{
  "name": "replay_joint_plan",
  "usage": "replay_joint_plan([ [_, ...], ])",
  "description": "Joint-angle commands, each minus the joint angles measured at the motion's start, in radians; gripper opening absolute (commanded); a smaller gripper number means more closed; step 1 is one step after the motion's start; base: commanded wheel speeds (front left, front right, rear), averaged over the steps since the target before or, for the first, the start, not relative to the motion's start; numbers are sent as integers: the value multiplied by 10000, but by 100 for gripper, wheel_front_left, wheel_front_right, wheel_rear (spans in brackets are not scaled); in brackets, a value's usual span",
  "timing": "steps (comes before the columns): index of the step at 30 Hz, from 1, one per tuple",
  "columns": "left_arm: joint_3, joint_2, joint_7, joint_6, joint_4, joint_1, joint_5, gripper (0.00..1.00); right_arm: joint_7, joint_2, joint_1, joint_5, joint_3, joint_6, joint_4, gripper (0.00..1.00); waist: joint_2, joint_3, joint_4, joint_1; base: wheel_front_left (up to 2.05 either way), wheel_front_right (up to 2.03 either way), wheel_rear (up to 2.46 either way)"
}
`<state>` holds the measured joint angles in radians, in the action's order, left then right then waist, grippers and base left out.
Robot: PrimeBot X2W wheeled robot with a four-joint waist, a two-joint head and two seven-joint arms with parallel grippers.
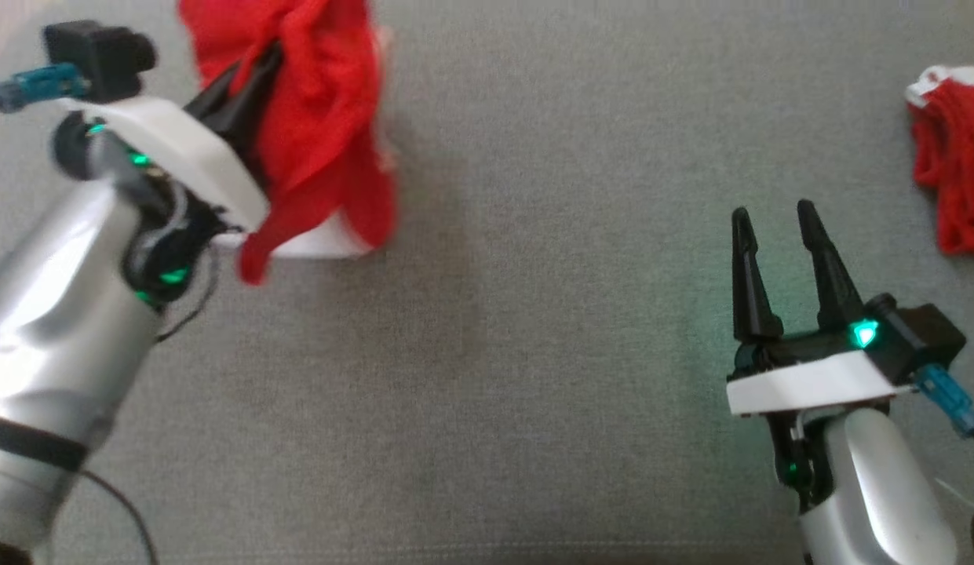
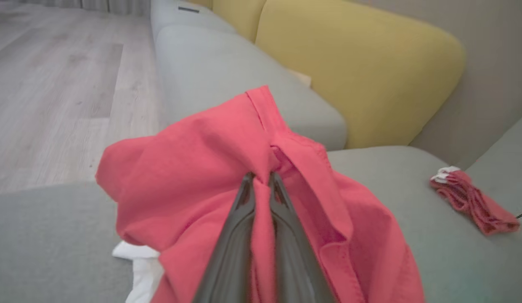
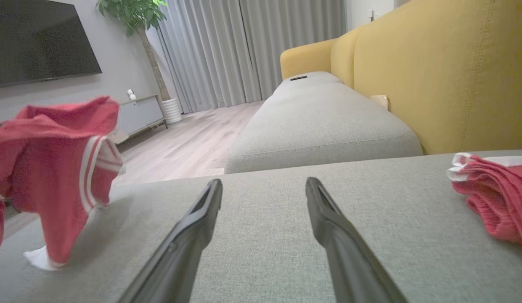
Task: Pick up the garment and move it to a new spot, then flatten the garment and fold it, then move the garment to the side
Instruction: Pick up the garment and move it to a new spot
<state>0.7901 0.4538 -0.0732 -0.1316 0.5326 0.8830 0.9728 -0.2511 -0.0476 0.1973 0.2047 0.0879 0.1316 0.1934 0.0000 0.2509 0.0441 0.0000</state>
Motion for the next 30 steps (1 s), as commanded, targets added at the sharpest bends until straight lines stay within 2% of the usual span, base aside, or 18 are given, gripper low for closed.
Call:
replay_joint_plan([
  [1,-527,197,-165,17,-388,300,76,0,-107,-26,-60,69,221,-9,-246,100,0,-223,-71,0,0,0,0],
  [4,-531,-329,-400,205,-896,162,211,0,-107,-26,-116,154,245,-9,-213,100,0,-407,-204,0,0,0,0],
  [11,-99,-1607,-821,1050,-1621,1,-132,0,-107,-26,-98,338,391,-9,-231,100,0,-484,-753,0,0,0,0],
  [19,221,-3091,-1374,1705,-597,504,-638,0,-107,-26,103,543,612,-9,-221,100,0,-104,-1594,0,0,0,0],
  [20,210,-3237,-1472,1773,-357,605,-723,4,-107,-26,130,585,661,-9,-218,100,0,-57,-1697,0,0,0,0],
  [21,247,-3370,-1554,1783,-121,698,-827,99,-107,-26,153,628,695,-9,-218,100,0,-22,-1773,0,0,0,0],
  [25,450,-3693,-1768,1569,669,953,-1218,100,-107,-26,200,759,776,-9,-199,100,0,56,-1973,0,0,0,0],
  [30,-169,-3864,-1877,1452,945,877,-1430,100,-107,-26,128,758,627,-9,-166,100,0,-29,-1846,0,0,0,0],
])
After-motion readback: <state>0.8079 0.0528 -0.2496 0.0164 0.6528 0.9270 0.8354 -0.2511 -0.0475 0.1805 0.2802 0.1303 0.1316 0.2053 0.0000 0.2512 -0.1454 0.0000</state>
